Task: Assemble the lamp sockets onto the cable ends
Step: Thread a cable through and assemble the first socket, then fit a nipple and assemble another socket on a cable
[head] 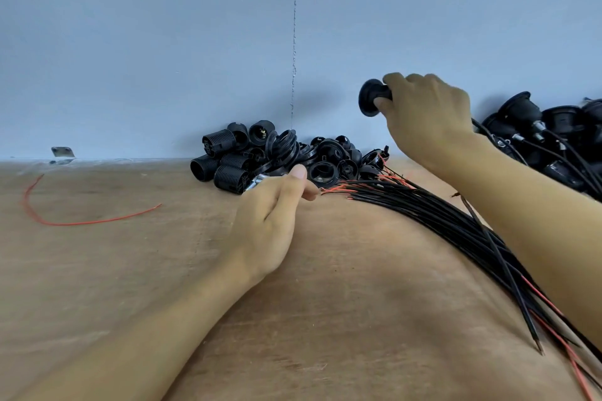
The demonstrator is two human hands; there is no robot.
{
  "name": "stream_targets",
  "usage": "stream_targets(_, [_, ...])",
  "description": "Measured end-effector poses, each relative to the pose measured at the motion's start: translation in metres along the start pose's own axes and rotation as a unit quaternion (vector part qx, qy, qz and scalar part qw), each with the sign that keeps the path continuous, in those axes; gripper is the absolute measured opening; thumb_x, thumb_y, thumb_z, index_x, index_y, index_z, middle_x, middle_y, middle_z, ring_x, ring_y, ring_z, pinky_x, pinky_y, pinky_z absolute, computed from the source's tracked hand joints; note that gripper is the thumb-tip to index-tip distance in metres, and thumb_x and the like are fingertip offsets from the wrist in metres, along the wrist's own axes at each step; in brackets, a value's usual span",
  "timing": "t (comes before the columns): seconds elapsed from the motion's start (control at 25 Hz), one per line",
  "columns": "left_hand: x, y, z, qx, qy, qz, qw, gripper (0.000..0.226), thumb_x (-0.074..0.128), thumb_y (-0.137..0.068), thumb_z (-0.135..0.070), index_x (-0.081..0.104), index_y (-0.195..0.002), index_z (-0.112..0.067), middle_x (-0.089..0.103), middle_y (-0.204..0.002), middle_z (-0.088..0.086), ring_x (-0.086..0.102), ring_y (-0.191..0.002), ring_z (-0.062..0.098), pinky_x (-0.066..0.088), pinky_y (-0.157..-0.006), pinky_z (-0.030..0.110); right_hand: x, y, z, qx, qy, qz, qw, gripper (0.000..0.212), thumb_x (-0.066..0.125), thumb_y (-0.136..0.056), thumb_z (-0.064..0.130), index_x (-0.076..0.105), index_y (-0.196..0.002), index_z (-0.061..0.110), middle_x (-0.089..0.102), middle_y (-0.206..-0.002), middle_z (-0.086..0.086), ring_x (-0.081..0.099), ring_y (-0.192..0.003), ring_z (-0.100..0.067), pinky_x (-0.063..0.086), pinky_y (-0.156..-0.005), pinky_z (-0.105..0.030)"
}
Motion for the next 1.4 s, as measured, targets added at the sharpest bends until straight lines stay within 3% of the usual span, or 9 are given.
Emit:
stream_targets(0.12, [0.001, 0.0, 0.0, 0.0, -0.01, 0.009, 1.0, 0.062, 0.031, -0.096, -0.065, 0.078, -0.089, -0.027, 0.075, -0.095, -0.02, 0.065, -0.103, -0.005, 0.041, -0.084, 0.005, 0.0, -0.009, -0.005, -0.015, -0.005, 0.012, 1.0, 0.033, 0.039, -0.105, 0.036, 0.054, -0.124, 0.015, 0.063, -0.111, -0.011, 0.058, -0.095, -0.036, 0.028, -0.066, -0.035])
stream_targets(0.32, [0.003, 0.001, -0.003, 0.003, -0.035, 0.024, 0.999, 0.062, 0.03, -0.094, -0.067, 0.078, -0.089, -0.027, 0.074, -0.095, -0.022, 0.064, -0.102, -0.008, 0.038, -0.084, 0.0, -0.042, -0.029, 0.012, -0.061, -0.077, -0.09, 0.991, 0.036, 0.039, -0.102, 0.046, 0.053, -0.126, 0.023, 0.065, -0.108, -0.006, 0.059, -0.088, -0.037, 0.03, -0.065, -0.036])
stream_targets(0.48, [0.004, 0.002, -0.003, 0.007, -0.053, 0.036, 0.998, 0.059, 0.03, -0.095, -0.066, 0.076, -0.087, -0.029, 0.074, -0.094, -0.02, 0.064, -0.101, -0.006, 0.036, -0.084, 0.0, -0.051, -0.032, 0.046, -0.088, -0.033, -0.09, 0.991, 0.036, 0.035, -0.104, 0.047, 0.055, -0.119, 0.021, 0.065, -0.103, -0.004, 0.046, -0.072, -0.03, 0.018, -0.054, -0.031])
stream_targets(0.64, [0.009, 0.004, -0.004, 0.03, -0.107, 0.067, 0.992, 0.055, 0.038, -0.097, -0.061, 0.071, -0.084, -0.02, 0.07, -0.079, -0.004, 0.064, -0.082, 0.009, 0.045, -0.075, 0.019, -0.05, -0.025, 0.076, -0.104, -0.005, -0.069, 0.992, 0.034, 0.032, -0.107, 0.043, 0.053, -0.113, 0.017, 0.06, -0.093, -0.001, 0.045, -0.068, -0.03, 0.01, -0.049, -0.031])
stream_targets(0.72, [0.011, 0.003, -0.001, 0.029, -0.16, 0.086, 0.983, 0.027, 0.053, -0.097, -0.048, 0.067, -0.088, -0.028, 0.069, -0.073, 0.003, 0.062, -0.069, 0.019, 0.048, -0.068, 0.028, -0.044, -0.021, 0.083, -0.101, 0.022, -0.033, 0.994, 0.022, 0.038, -0.106, 0.036, 0.049, -0.099, 0.018, 0.054, -0.082, 0.001, 0.046, -0.065, -0.029, 0.012, -0.049, -0.031])
stream_targets(0.8, [0.012, 0.003, -0.002, 0.034, -0.181, 0.096, 0.978, 0.007, 0.063, -0.097, -0.033, 0.066, -0.091, -0.031, 0.067, -0.067, -0.003, 0.06, -0.062, 0.017, 0.048, -0.063, 0.023, -0.04, -0.021, 0.084, -0.098, 0.087, 0.015, 0.991, 0.022, 0.049, -0.1, 0.022, 0.043, -0.08, 0.016, 0.046, -0.072, 0.001, 0.042, -0.057, -0.024, 0.016, -0.049, -0.028])
stream_targets(0.92, [0.011, 0.003, -0.007, 0.058, -0.219, 0.09, 0.97, 0.014, 0.066, -0.096, -0.026, 0.071, -0.083, -0.026, 0.062, -0.071, -0.031, 0.058, -0.067, -0.008, 0.039, -0.065, 0.004, -0.054, -0.029, 0.072, -0.089, 0.107, 0.045, 0.989, 0.033, 0.048, -0.097, 0.021, 0.04, -0.065, 0.018, 0.038, -0.064, 0.0, 0.033, -0.051, -0.017, 0.017, -0.049, -0.027])
stream_targets(1.2, [0.011, 0.005, -0.01, 0.065, -0.229, 0.097, 0.966, 0.015, 0.066, -0.095, -0.024, 0.074, -0.083, -0.028, 0.056, -0.072, -0.046, 0.054, -0.072, -0.018, 0.035, -0.07, -0.001, -0.064, -0.045, 0.043, -0.135, 0.166, 0.078, 0.974, 0.044, 0.043, -0.1, 0.043, 0.042, -0.071, 0.01, 0.036, -0.069, -0.003, 0.043, -0.065, -0.021, 0.024, -0.056, -0.029])
stream_targets(1.4, [0.013, 0.006, -0.006, 0.068, -0.216, 0.111, 0.968, 0.02, 0.066, -0.096, -0.021, 0.068, -0.08, -0.033, 0.059, -0.072, -0.04, 0.057, -0.069, -0.013, 0.038, -0.066, 0.002, 0.032, 0.007, -0.028, -0.035, 0.067, 0.182, 0.98, 0.03, 0.039, -0.103, 0.038, 0.062, -0.107, 0.018, 0.062, -0.103, -0.013, 0.06, -0.094, -0.033, 0.037, -0.069, -0.034])
Point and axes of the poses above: each hand's wrist, its own y-axis away from the middle knuckle, its own x-axis out of the palm, z = x × y, the point moved 6 cm from there along -y, towards the middle knuckle
